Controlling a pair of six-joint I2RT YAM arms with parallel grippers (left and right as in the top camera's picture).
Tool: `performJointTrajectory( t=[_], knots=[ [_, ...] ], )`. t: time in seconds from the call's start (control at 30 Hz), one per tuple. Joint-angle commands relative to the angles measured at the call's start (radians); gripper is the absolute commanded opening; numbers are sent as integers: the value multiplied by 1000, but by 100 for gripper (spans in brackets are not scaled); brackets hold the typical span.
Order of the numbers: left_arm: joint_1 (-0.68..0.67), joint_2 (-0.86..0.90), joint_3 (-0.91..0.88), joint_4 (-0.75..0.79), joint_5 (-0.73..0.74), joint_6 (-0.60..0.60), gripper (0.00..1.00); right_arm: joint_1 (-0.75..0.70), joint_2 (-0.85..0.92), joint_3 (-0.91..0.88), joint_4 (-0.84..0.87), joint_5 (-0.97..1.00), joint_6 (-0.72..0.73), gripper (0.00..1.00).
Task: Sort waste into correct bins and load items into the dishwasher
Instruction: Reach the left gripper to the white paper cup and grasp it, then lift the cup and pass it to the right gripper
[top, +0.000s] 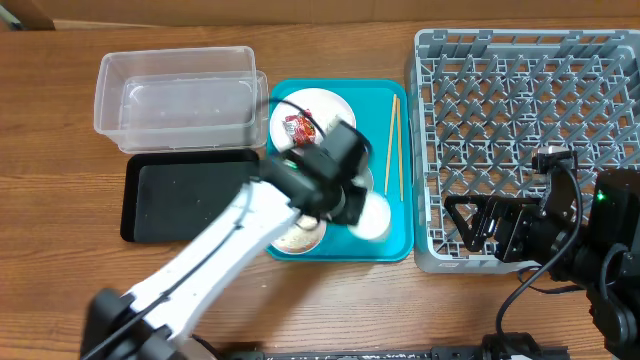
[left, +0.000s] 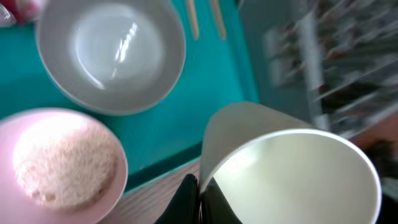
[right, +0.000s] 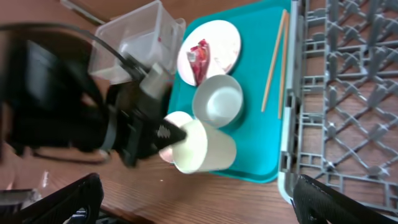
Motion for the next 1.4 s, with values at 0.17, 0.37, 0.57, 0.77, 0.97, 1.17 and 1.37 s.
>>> performJointTrajectory(
  t=[0.17,0.37,0.57,0.77,0.97,1.17,1.37],
  knots=[
    [351,-66,60,17,983,313,4,4,21,0,35,-213,-33,100],
    [383,-60,53,18,1349,414,4,5,54,-9,129,-595,-221,100],
    [354,-60,53,25,1362,422,4,67,79,-9,208,-637,-221,100],
    [341,-60,53,38,1362,431,4,171,135,-9,235,-634,-217,85],
    [341,-60,53,61,1362,431,4,260,187,-9,233,-583,-216,66],
    [341,-60,53,63,1362,431,4,267,185,-7,241,-579,-217,54],
    [345,-60,53,63,1312,425,100,265,142,-6,242,-416,-165,47]
  ],
)
